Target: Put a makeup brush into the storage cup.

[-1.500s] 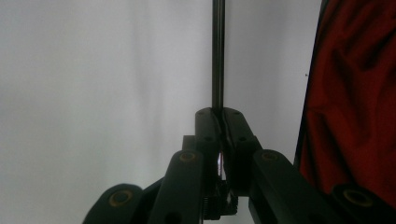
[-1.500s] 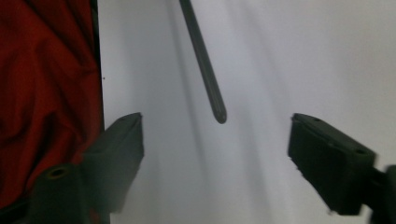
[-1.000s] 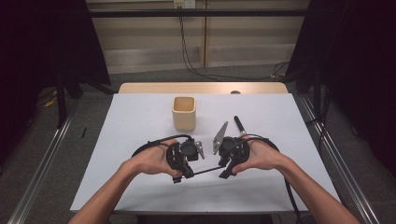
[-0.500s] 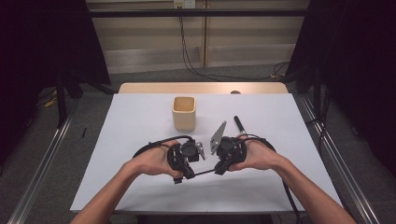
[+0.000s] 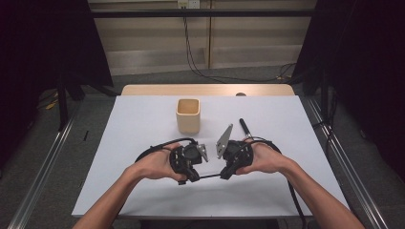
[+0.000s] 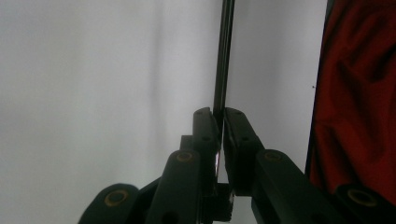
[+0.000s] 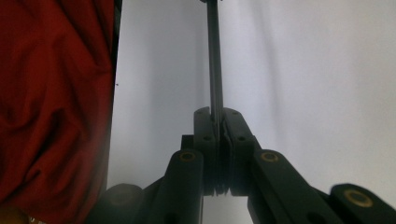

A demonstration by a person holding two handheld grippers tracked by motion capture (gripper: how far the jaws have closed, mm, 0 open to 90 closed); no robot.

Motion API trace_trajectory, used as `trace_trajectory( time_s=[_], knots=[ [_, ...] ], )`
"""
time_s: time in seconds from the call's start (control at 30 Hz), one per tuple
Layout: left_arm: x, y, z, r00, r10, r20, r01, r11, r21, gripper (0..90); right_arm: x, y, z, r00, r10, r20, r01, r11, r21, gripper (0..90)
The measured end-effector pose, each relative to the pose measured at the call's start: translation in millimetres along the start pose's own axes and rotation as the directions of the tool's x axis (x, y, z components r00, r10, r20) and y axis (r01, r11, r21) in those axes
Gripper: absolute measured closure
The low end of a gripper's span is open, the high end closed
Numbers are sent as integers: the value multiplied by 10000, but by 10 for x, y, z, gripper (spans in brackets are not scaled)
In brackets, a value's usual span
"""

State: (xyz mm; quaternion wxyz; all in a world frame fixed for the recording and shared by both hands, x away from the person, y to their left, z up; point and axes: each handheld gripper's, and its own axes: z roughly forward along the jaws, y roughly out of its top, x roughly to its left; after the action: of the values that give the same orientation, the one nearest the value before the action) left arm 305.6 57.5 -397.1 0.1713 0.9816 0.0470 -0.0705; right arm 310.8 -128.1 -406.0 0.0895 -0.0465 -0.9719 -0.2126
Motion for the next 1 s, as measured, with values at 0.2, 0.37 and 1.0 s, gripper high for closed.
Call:
trace_trajectory(
  time_s=[0.2,0.37,1.0],
  knots=[
    [18,-39,-6,10000,-93,9,94,9990,-431,793,-2,-16,-12,9999,117,33,-116,9998,-154,865],
    [53,-106,5,9989,-444,166,463,9899,-1341,713,-4,-39,-13,9998,177,34,-176,9994,-312,865],
    [121,-405,41,9714,-2172,-959,1727,9236,-3422,130,-4,-136,-55,9981,623,29,-621,9971,-431,865]
  ],
)
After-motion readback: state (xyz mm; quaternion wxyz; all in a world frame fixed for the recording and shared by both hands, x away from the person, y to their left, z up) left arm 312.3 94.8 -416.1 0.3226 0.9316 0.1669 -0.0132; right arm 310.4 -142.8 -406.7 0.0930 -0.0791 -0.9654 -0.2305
